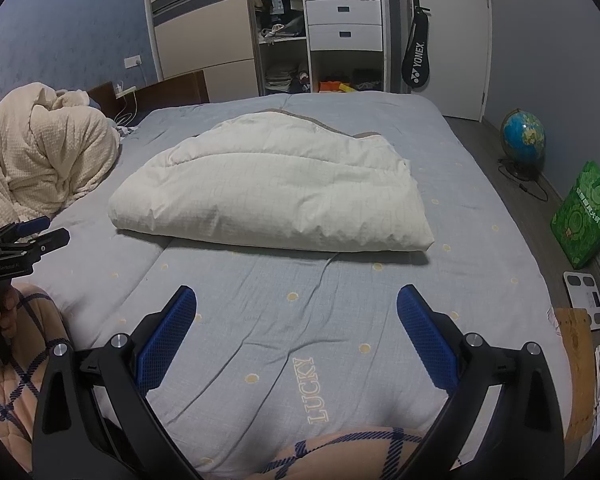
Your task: Fold large clothes
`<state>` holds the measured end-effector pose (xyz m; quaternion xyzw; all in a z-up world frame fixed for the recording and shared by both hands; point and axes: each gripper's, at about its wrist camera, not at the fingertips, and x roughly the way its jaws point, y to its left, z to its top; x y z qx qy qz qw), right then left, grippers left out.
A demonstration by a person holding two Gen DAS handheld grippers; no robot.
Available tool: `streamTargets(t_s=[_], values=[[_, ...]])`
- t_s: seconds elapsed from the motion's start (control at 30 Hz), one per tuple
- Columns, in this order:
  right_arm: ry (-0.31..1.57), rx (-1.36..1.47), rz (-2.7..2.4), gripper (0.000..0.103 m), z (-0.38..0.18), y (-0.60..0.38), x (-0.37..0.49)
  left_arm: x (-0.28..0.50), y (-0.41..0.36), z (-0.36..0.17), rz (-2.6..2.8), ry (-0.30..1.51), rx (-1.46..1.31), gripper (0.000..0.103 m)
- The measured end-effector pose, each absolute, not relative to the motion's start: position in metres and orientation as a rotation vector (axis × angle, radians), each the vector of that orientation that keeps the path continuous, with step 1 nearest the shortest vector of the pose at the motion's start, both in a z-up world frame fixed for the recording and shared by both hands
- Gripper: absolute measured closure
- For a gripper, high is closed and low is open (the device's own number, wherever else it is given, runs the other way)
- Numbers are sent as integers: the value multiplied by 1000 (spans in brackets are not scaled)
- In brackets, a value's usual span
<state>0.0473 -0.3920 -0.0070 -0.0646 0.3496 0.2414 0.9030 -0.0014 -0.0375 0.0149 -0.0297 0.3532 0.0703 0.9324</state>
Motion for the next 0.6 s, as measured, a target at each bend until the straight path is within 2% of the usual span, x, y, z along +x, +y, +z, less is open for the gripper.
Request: streamTargets(t_s=[0.6], values=[[721, -137, 500, 7, -6, -393, 47, -2, -37, 14, 139, 722, -57, 6]])
